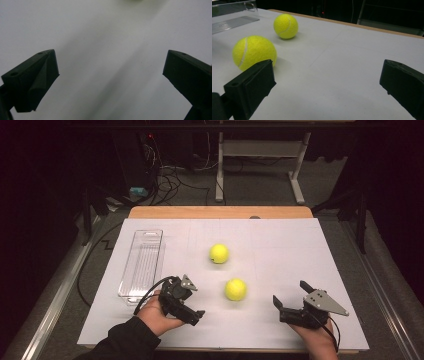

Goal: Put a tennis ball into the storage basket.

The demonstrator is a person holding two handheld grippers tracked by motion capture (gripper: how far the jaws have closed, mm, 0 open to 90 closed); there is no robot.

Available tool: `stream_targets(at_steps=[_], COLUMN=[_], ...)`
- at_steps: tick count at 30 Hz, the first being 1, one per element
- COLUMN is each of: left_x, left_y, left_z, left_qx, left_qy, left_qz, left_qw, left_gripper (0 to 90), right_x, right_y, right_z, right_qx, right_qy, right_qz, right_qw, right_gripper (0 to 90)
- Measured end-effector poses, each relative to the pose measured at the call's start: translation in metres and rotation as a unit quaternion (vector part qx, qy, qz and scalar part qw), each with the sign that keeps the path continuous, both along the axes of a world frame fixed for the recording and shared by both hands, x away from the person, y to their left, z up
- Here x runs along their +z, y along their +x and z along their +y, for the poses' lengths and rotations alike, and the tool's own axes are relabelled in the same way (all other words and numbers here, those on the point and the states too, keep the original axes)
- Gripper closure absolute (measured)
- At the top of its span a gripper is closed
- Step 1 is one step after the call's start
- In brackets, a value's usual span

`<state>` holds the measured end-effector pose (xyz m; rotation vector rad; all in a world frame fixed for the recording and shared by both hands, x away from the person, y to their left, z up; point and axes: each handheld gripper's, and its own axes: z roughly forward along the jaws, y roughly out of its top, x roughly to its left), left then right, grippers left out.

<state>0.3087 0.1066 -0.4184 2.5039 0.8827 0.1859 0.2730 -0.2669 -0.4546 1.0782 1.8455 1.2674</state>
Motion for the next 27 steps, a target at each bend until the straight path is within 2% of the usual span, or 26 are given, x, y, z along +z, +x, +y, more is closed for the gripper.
stream_targets(at_steps=[2,3,5,9,12,17,18,22,27], left_x=[0.001,0.001,0.002,0.006,0.008,0.009,0.009,0.009,0.008], left_y=[0.002,0.002,0.004,0.005,0.008,0.011,0.013,0.017,0.02], left_z=[-0.002,-0.002,-0.005,-0.009,-0.011,-0.014,-0.015,-0.019,-0.02], left_qx=[-0.006,-0.006,-0.013,-0.021,-0.022,-0.025,-0.025,-0.026,-0.024], left_qy=[0.015,0.015,0.037,0.058,0.061,0.073,0.073,0.078,0.079], left_qz=[0.011,0.011,0.02,0.038,0.058,0.069,0.077,0.074,0.079], left_qw=[0.9998,0.9998,0.999,0.9974,0.9962,0.9946,0.994,0.9939,0.9935], left_gripper=[1.0,1.0,1.0,0.9,0.9,0.9,0.9,0.9,0.7], right_x=[0.0,0.0,0.0,0.0,0.0,0.0,0.0,-0.001,-0.002], right_y=[0.0,0.0,0.0,0.0,0.0,-0.001,-0.001,-0.001,-0.001], right_z=[0.001,0.001,0.001,0.002,0.002,0.004,0.004,0.007,0.012], right_qx=[0.001,0.001,0.003,0.005,0.006,0.009,0.008,0.013,0.022], right_qy=[0.0,0.001,0.0,0.0,-0.001,0.0,0.0,-0.002,-0.001], right_qz=[0.001,0.001,0.001,0.001,0.001,0.002,0.002,0.004,0.003], right_qw=[1.0,1.0,1.0,1.0,1.0,1.0,1.0,0.9999,0.9998], right_gripper=[0.0,0.0,0.0,0.0,0.0,0.0,0.0,0.0,0.0])
